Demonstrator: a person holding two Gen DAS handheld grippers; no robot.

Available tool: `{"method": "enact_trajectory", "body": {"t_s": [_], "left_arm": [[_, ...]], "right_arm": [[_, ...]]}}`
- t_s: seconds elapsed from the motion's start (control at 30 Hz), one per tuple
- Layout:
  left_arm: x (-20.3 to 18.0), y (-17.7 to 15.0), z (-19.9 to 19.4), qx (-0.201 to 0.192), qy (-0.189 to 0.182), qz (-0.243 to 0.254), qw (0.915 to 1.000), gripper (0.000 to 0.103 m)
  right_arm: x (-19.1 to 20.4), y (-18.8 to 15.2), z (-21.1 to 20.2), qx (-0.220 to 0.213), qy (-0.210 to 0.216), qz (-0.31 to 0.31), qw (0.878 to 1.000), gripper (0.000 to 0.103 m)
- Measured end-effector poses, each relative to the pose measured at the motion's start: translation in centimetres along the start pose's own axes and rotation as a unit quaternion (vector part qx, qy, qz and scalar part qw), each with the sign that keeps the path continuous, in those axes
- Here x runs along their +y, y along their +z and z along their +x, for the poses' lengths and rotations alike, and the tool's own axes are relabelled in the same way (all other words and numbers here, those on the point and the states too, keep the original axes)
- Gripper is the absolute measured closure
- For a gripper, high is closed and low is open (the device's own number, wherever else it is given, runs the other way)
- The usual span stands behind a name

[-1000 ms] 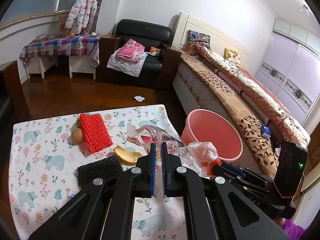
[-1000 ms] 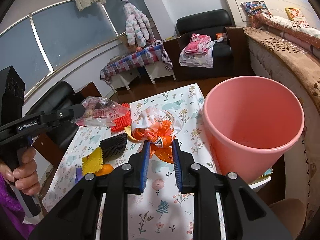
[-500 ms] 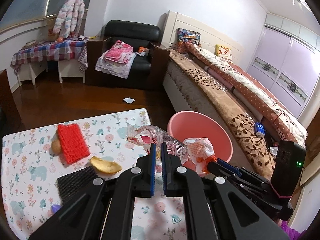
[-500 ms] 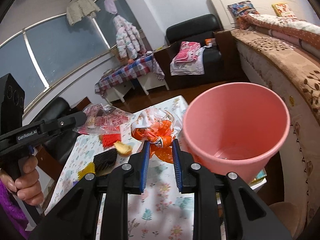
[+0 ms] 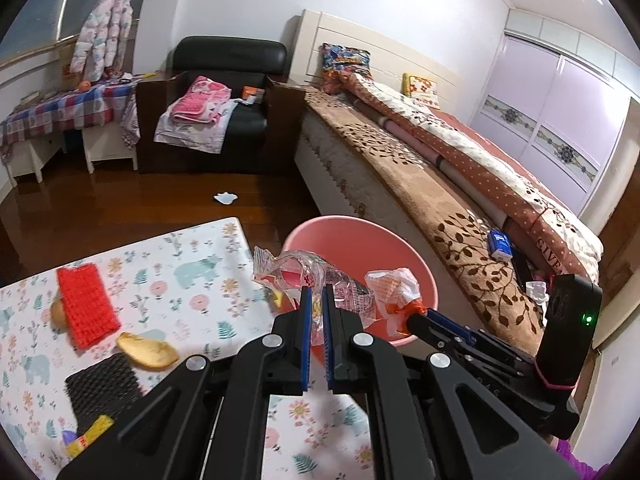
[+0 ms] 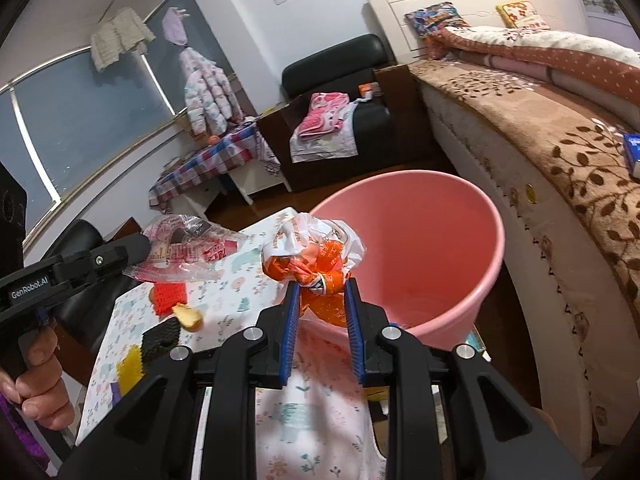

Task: Collect trash
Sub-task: 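Carry the clear wrapper and orange bag over the pink bucket with both tools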

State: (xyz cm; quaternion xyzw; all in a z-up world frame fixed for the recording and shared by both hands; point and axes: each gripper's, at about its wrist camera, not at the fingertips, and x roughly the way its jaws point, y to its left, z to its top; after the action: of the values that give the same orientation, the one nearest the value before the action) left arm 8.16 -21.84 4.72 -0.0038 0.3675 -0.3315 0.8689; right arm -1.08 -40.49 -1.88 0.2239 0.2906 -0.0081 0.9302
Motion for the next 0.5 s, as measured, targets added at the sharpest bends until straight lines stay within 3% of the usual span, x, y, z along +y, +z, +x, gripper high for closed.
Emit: {"method": "enact_trajectory", "body": {"t_s": [0.5], "left_arm": [[-3.4,0.1,6.5,0.041,-0.015,0.049,0.9978,0.098]], "right_arm": [[-3.1,-0.1,1.0,0.005,-0.035,0.023,0.999,0.08]]}}
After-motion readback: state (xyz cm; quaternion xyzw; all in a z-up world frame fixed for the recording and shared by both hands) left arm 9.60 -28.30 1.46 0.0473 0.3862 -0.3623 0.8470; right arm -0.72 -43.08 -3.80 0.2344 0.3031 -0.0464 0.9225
